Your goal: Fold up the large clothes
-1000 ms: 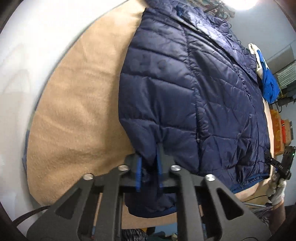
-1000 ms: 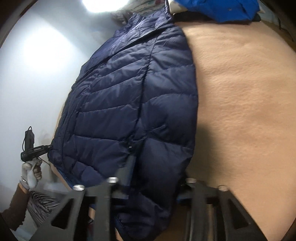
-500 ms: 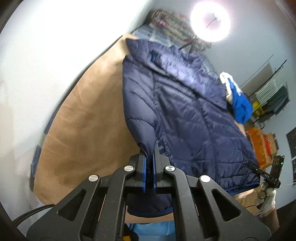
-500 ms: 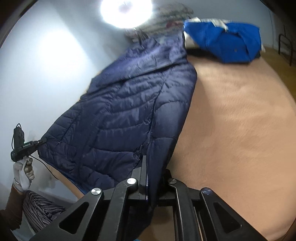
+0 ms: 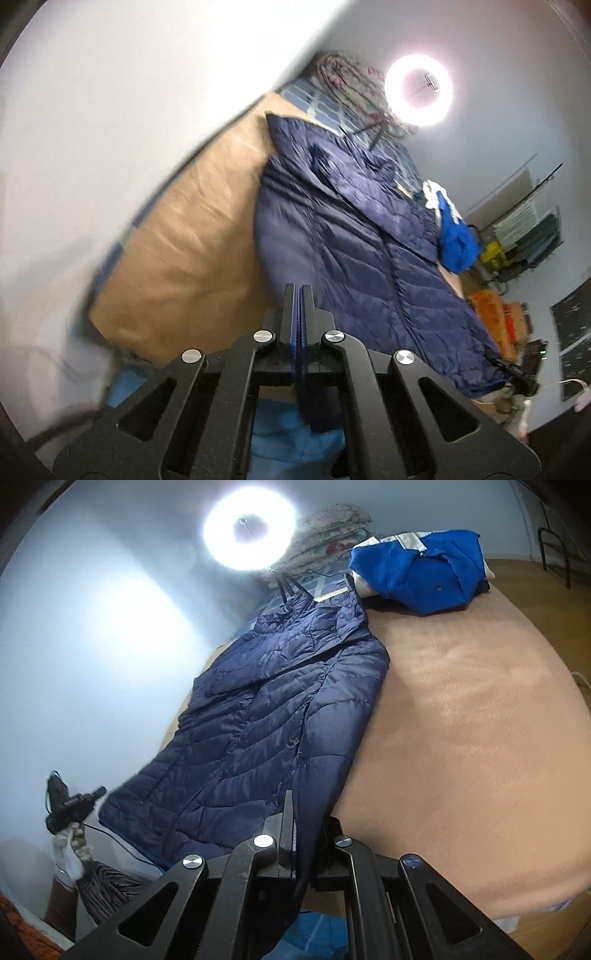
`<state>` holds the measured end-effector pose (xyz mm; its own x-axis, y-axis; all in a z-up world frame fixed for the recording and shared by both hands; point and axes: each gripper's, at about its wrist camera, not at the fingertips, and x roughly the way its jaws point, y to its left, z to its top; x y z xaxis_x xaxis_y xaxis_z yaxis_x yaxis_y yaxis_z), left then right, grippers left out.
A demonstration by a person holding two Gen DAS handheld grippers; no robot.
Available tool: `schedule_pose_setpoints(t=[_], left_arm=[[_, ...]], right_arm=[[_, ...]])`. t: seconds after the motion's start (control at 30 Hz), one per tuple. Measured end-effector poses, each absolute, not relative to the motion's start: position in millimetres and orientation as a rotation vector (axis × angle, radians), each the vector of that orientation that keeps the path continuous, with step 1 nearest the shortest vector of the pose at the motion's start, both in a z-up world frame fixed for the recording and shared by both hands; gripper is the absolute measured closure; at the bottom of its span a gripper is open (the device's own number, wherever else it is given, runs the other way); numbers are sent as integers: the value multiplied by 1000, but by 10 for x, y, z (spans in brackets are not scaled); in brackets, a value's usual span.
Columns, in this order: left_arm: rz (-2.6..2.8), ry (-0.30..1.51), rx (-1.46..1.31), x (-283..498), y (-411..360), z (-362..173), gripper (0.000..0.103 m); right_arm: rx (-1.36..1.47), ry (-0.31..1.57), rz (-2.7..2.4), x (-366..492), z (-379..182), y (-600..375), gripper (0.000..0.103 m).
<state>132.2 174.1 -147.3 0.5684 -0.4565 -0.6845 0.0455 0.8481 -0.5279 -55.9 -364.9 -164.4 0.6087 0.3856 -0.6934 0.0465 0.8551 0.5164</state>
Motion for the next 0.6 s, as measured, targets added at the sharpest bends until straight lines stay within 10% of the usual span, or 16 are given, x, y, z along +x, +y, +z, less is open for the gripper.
schedule_pose_setpoints(t=[0.27,0.3,0.4,0.6], left_arm=[[-353,1054,-406,1905,1457,-1658,101],[-365,1088,-415,1931,1428,-1737,98],[-340,1152,-441,1970,1401,-1972,42],[-288,1312,-517,2001,1473,-2535,37]], right_arm=[[405,1003,203,-204,-1777,-3504,102],[393,1007,204,-230,-1782,-3495,101],[360,1041,200,-228,-1879,-3521,101],[372,1104,205,-292,-2116,-3637,93]])
